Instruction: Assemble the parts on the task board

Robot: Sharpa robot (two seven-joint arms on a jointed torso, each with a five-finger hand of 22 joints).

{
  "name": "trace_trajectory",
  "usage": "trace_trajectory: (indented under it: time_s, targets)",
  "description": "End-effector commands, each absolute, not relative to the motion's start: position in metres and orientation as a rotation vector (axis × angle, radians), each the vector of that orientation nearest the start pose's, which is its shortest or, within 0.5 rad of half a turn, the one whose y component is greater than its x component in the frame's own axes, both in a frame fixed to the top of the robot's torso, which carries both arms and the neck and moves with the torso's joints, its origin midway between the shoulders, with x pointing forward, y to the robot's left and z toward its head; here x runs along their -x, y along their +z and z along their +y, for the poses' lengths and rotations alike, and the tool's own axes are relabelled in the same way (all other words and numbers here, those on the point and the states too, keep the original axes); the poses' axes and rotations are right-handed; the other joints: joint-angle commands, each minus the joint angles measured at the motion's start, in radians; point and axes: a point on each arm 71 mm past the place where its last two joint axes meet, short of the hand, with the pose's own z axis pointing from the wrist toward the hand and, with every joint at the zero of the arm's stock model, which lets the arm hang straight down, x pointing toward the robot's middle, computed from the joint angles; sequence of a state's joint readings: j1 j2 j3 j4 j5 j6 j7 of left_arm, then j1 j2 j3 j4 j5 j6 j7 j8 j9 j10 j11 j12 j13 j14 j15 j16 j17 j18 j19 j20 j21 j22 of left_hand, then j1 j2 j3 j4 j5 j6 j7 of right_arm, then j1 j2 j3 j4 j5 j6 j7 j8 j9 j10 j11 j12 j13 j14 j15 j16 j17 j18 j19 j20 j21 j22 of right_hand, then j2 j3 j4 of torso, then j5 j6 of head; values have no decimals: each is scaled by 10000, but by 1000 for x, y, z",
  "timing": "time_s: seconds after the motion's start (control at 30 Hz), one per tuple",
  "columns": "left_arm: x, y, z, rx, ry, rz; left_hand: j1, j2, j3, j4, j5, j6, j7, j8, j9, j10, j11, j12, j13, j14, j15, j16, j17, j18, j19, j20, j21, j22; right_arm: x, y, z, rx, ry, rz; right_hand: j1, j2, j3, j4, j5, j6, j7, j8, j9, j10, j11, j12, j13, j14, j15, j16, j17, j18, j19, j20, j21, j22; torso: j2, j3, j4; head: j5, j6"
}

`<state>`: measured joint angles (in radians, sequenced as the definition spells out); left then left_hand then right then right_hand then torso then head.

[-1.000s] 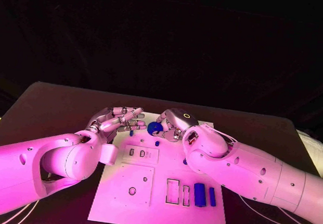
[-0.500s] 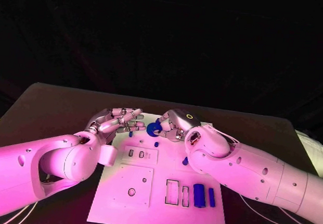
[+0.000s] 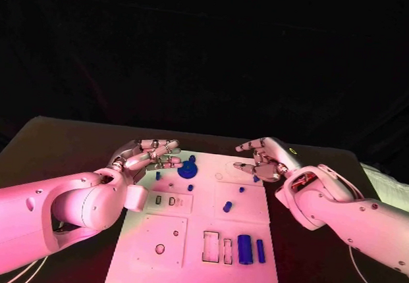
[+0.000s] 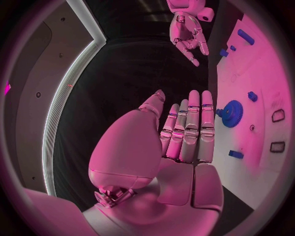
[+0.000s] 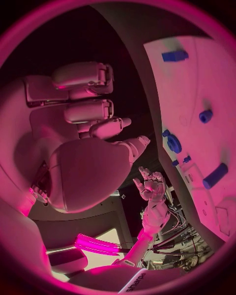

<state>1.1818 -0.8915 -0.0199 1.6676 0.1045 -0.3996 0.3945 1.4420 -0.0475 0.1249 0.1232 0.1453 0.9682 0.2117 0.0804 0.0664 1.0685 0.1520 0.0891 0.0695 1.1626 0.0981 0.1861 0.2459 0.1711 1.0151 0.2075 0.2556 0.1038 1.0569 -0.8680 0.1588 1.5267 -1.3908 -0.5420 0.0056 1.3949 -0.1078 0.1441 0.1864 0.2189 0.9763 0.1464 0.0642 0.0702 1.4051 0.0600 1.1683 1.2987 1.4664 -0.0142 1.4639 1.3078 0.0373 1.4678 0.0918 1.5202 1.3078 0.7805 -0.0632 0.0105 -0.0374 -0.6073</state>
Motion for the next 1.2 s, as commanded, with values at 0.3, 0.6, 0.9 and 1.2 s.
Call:
trace_trajectory:
  time_s: [0.3,0.6,0.9,1.2]
  targets:
    - [-466,-171,191,11991,-16294,13962,-102,150,84,-1,-185,496,-218,178,40,553,-146,124,33,-3,-57,-71,122,124,18,-31,10,-23,-485,-194,-266,-1428,8350,15257,216,-63,-45,-227,-124,239,-27,85,19,46,-64,129,77,685,-40,73,896,-78,177,21,3,1419,-187,258,-333,38,47]
    - [-465,-173,187,11972,-16402,14072,-108,145,89,-1,-190,525,-218,182,38,590,-153,120,32,0,-62,-77,132,124,20,-35,9,-25,-493,-207,-282,-2257,7350,15435,281,26,-32,-307,-222,113,4,5,-17,69,-44,150,90,697,-29,98,943,-86,203,18,17,1453,-187,252,-327,51,-49]
    - [-465,-174,186,12000,-16397,14116,-115,141,88,2,-192,528,-214,179,36,595,-151,115,31,-1,-62,-80,134,124,20,-36,8,-26,-498,-211,-277,-2385,6833,15480,424,176,70,-448,-299,76,27,7,-22,95,-30,197,123,705,-17,116,978,-94,227,28,30,1486,-136,263,-301,65,-114]
    - [-465,-175,184,12008,-16420,14149,-124,130,88,3,-193,519,-201,164,28,587,-142,93,23,-11,-58,-92,140,121,15,-36,3,-30,-502,-216,-269,-2263,6641,15824,455,236,117,-502,-393,125,28,28,-14,101,-28,206,129,710,-13,128,1001,-97,239,32,37,1502,-110,279,-291,41,-176]
